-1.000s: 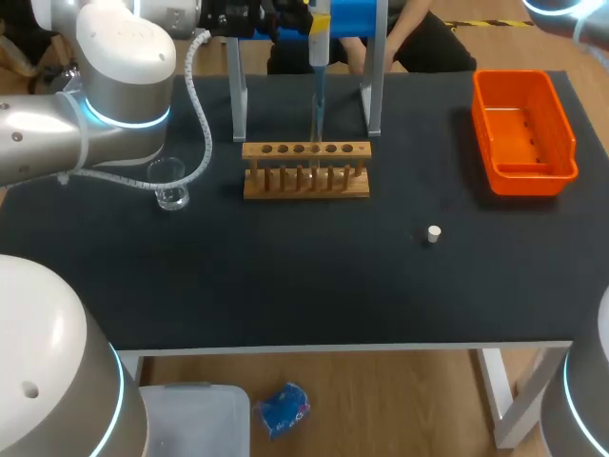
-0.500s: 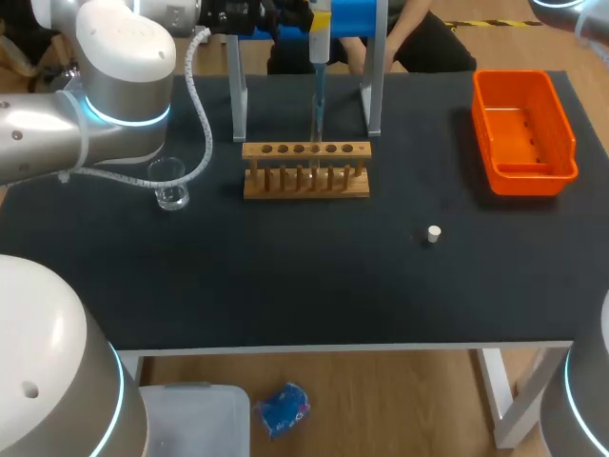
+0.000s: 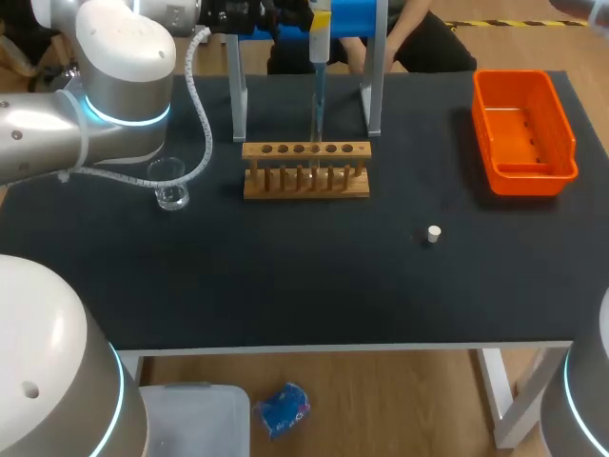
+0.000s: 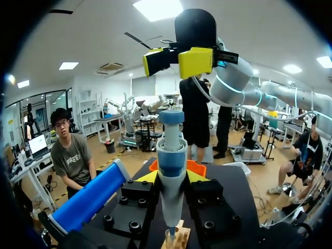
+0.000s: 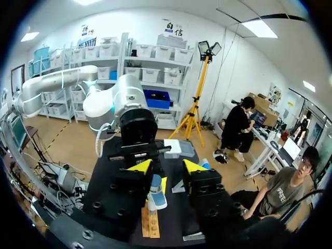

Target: Invert the test tube, pick up the pipette, mount the tip to pipette, aspirate from beaker and dispense into the tube, eject the tip, return the pipette, and cap with the stopper.

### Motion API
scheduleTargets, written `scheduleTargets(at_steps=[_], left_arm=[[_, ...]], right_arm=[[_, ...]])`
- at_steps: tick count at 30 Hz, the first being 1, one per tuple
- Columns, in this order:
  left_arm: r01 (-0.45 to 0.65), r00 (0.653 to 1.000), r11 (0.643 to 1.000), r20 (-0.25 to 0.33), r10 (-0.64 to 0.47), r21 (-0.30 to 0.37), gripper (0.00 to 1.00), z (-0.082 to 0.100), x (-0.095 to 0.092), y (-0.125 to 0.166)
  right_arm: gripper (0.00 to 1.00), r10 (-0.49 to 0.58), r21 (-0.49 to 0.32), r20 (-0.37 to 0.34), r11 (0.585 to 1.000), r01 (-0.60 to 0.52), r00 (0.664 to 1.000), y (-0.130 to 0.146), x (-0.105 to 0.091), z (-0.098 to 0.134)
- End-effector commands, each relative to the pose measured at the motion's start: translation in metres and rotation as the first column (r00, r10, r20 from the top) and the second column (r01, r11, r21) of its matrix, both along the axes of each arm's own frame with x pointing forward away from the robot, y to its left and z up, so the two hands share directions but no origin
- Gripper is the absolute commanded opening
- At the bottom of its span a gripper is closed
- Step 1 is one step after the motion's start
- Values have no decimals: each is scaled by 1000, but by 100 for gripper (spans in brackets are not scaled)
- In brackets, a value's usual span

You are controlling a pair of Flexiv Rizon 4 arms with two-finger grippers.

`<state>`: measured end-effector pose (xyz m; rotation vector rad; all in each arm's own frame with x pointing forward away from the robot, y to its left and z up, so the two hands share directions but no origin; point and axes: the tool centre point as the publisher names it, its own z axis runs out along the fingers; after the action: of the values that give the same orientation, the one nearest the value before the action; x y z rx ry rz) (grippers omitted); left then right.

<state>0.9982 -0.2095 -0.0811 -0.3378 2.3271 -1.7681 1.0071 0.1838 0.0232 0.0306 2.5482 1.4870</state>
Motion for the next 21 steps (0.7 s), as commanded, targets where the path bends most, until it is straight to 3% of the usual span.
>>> scheduleTargets(at_steps=[1, 8, 15, 21], left_arm=[[-1, 1000, 1000, 0, 1, 0, 0, 0, 0, 0], [-1, 1000, 1000, 0, 1, 0, 0, 0, 0, 0], [-1, 1000, 1000, 0, 1, 0, 0, 0, 0, 0], [-1, 1000, 1000, 0, 1, 0, 0, 0, 0, 0]], right_arm=[[100, -12, 18, 14, 1000, 12, 1000, -23, -9, 2], [100, -48, 48, 26, 998, 47, 998, -66, -18, -13], [100, -62, 59, -11, 996, 62, 998, -105, -32, -62], [100, -47, 31, -46, 998, 49, 998, -118, -45, -106]])
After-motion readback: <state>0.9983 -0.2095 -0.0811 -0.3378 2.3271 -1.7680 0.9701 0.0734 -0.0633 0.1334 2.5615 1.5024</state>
